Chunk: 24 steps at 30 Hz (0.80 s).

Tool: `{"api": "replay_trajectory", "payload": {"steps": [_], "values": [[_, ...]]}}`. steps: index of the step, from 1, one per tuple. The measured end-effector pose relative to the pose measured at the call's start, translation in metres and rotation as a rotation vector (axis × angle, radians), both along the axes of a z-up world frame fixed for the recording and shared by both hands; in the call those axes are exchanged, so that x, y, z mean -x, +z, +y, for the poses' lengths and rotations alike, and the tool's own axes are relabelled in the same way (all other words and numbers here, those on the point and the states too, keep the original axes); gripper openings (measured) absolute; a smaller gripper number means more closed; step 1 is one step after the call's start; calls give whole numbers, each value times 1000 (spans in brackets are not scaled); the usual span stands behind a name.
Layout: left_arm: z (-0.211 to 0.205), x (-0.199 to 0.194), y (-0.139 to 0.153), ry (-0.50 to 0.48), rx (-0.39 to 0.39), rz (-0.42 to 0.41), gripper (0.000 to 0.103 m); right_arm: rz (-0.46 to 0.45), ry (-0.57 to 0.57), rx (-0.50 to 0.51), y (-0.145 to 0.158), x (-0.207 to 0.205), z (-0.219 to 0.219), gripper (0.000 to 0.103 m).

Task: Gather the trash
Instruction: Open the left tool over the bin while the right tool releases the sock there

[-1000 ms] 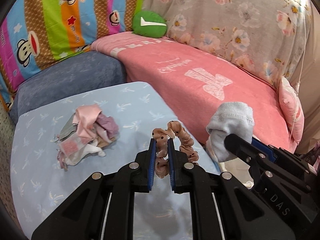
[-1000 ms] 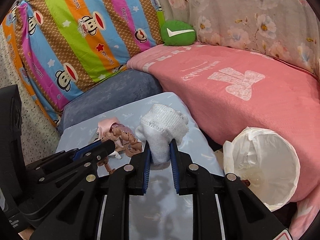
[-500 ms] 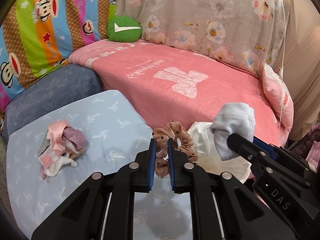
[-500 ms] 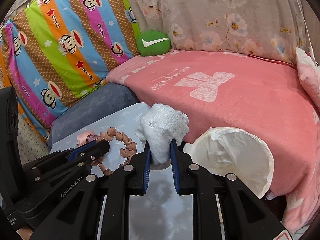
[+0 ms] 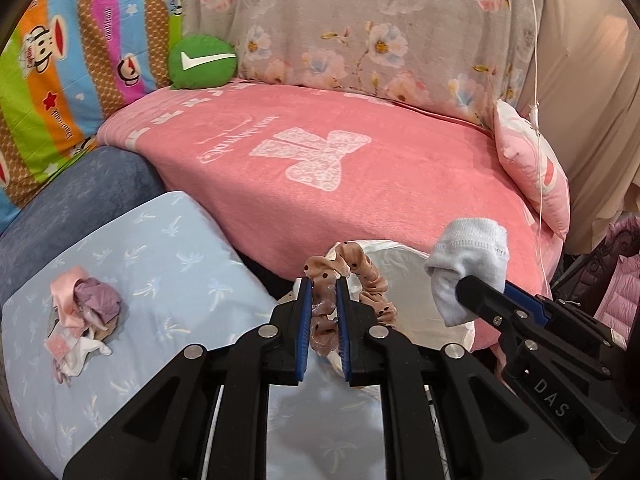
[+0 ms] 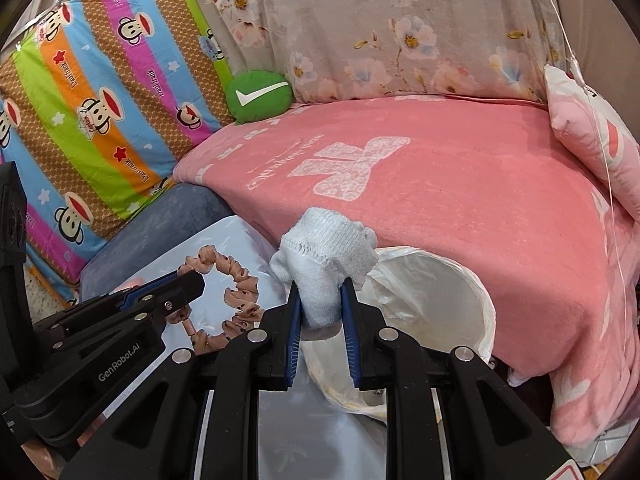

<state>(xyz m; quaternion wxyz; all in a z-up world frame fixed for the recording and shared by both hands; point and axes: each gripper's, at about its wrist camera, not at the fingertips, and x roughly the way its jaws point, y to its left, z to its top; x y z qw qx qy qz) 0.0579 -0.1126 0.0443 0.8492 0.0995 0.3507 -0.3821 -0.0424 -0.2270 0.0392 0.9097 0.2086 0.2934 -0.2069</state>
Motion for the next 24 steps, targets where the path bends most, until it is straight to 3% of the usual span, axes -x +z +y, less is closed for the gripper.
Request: {"api": "replay_trajectory", "payload": {"steps": [13,15,17,18,19,24], "values": [[-41,0,-6,-69,-12,14,16,17,-59,-34,-18,3,-35,22],[-44,-2,-8,-70,-9,27,26,15,-63,-34,-19,3,-37,22],[-45,-3,-9,-58,-9,23,43,12,-67,-33,-19,3,-38,22],[-45,-3,-9,-48,-9,17,59,12,-69,-31,-19,2,-39,22],[-44,-3,-9,-34,-7,5,64,11,-71,-30,-19,2,-39,23],[-40,-10,-12,-10,-18,12,64,13,-67,-27,-19,-1,-39,26]]}}
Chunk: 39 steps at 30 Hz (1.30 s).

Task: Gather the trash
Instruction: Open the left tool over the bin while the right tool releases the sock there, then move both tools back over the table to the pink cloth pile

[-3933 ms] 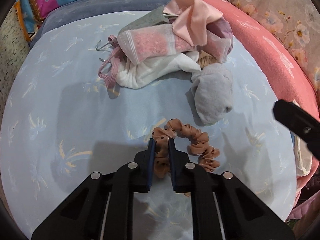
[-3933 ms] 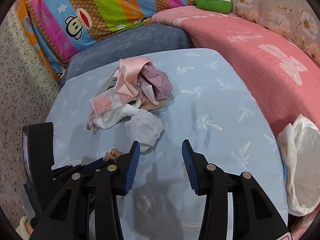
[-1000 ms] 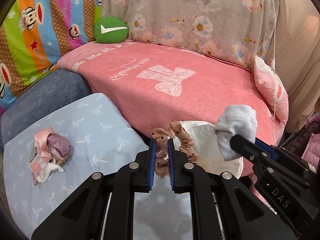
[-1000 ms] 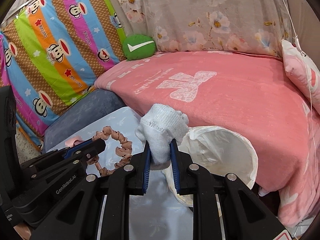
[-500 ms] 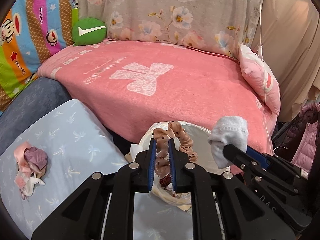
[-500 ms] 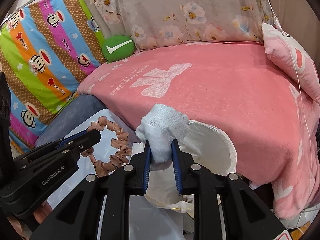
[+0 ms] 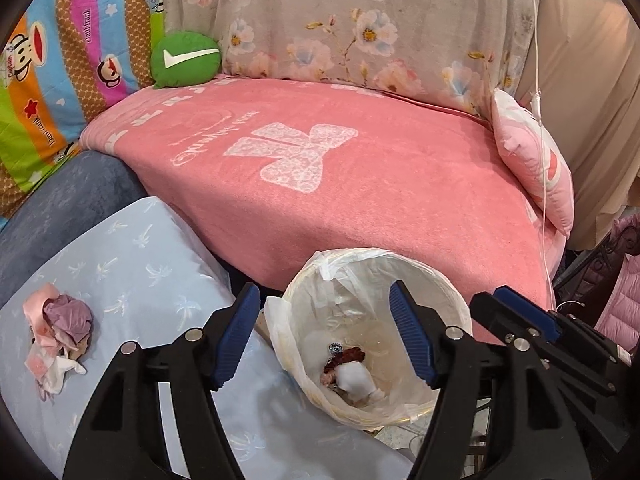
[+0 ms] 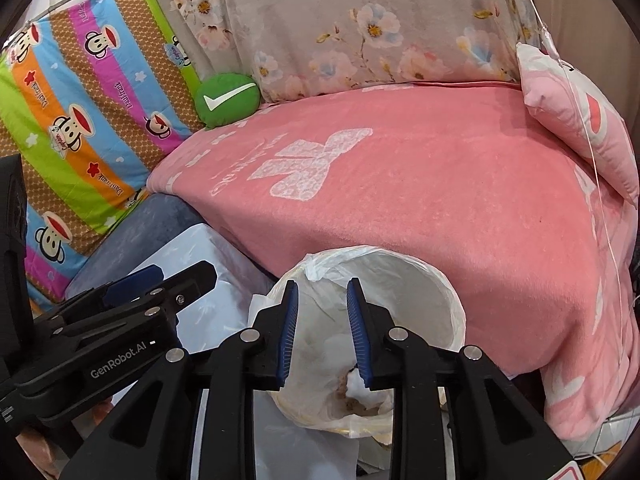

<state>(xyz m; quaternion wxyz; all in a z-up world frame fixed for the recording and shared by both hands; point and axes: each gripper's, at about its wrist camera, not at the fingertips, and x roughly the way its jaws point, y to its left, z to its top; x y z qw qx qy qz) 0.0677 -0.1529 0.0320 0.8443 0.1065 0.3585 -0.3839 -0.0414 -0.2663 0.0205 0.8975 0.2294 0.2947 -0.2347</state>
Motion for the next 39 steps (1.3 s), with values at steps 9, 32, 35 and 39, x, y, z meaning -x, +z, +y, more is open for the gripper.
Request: {"api": "replay_trajectory", "payload": {"steps": [9,32,35,39], "values": [[15,-10,-3,47,2,19,64,5,32,9,2,-8,12,28],[83,-39,-13,187,11,62,64,32,177,32,2,-55,75,29],[97,-46,-15,220,12,64,66,36,202,35,1,-64,88,30],[115,-53,-19,264,12,69,69,39,231,40,0,-74,104,35]]}}
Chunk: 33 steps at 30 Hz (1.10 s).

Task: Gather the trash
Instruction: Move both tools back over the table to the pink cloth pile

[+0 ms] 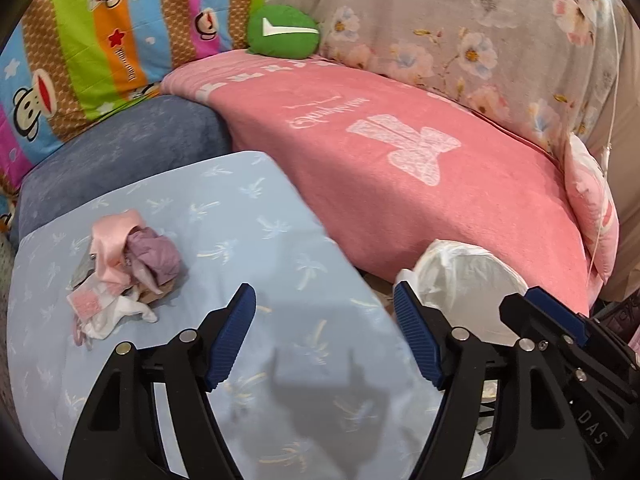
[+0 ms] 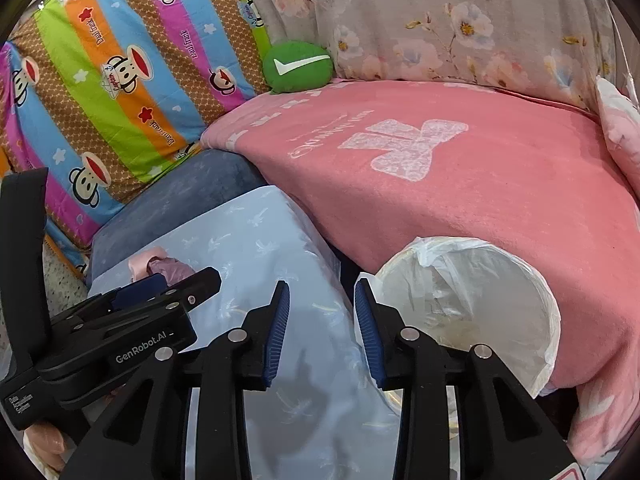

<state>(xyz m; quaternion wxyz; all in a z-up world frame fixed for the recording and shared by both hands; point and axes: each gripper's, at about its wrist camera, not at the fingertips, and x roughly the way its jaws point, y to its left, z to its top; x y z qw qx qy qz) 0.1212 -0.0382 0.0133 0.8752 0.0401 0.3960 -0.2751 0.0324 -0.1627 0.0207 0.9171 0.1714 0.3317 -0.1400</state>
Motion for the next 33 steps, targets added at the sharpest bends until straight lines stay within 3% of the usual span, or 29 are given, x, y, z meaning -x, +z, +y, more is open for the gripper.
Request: {"api": "replay_trajectory", "payload": {"steps": [6,23,33], "values": [[31,-11,-7,77,-2,9,79,10,48,2,-1,-18,23,36],[131,-56,-44,298,-15,105,79,44,186,13,-11,-78,93,37],[170,-87,-70,358,-3,171,78,60,275,-21,-26,-133,134,37]]}}
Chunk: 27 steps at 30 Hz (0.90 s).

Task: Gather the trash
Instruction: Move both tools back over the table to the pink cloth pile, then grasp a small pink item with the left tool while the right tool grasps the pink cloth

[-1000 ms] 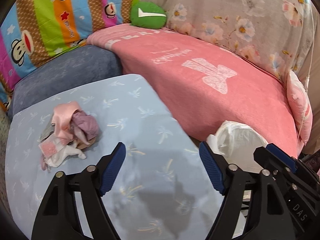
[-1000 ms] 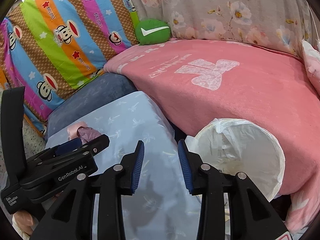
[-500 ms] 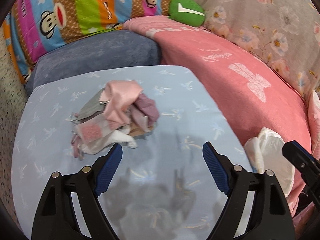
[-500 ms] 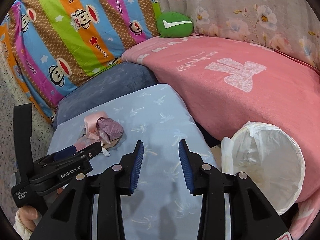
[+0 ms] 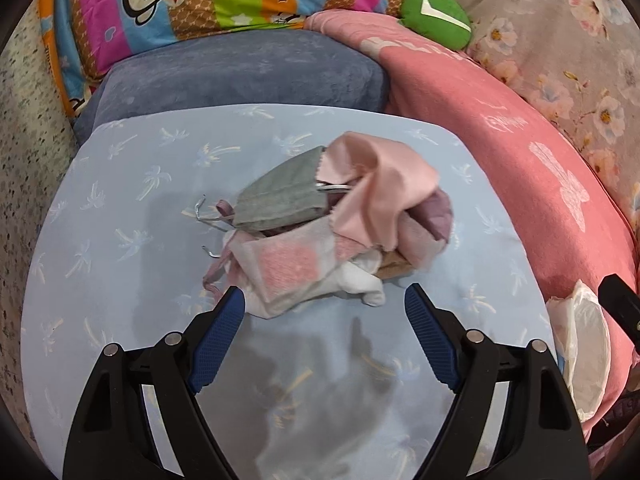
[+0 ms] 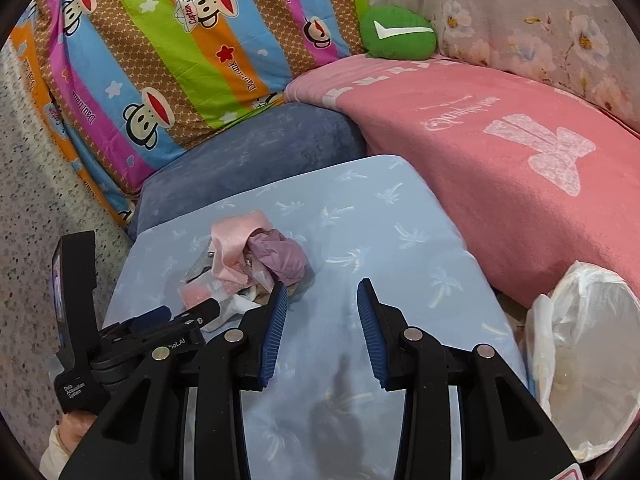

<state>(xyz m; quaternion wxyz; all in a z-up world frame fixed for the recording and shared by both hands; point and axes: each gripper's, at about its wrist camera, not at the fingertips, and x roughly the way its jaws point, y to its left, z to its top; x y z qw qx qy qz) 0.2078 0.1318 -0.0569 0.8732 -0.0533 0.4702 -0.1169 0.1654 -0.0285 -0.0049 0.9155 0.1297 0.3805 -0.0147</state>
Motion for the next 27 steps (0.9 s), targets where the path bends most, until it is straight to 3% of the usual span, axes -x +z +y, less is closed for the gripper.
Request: {"api": "replay_trajectory", "payload": {"steps": [8,11,13,19,24,27], "values": [[16,-18,-14,18,29,41,67,22,76,-8,-11,-48,35,39],[20,-22,-17,15,44,57,55,28,107,-5,-14,-63,49,42],[22,-24,-19,10,54,63,40,33,129,-4,-17,-72,58,42],[25,-26,-18,-12,81,65,20,67,173,1,-33,-97,81,42],[26,-26,-17,-21,85,62,16,86,191,6,-46,-111,93,42],[28,-27,-16,-21,88,64,16,95,193,4,-51,-116,96,30]]}}
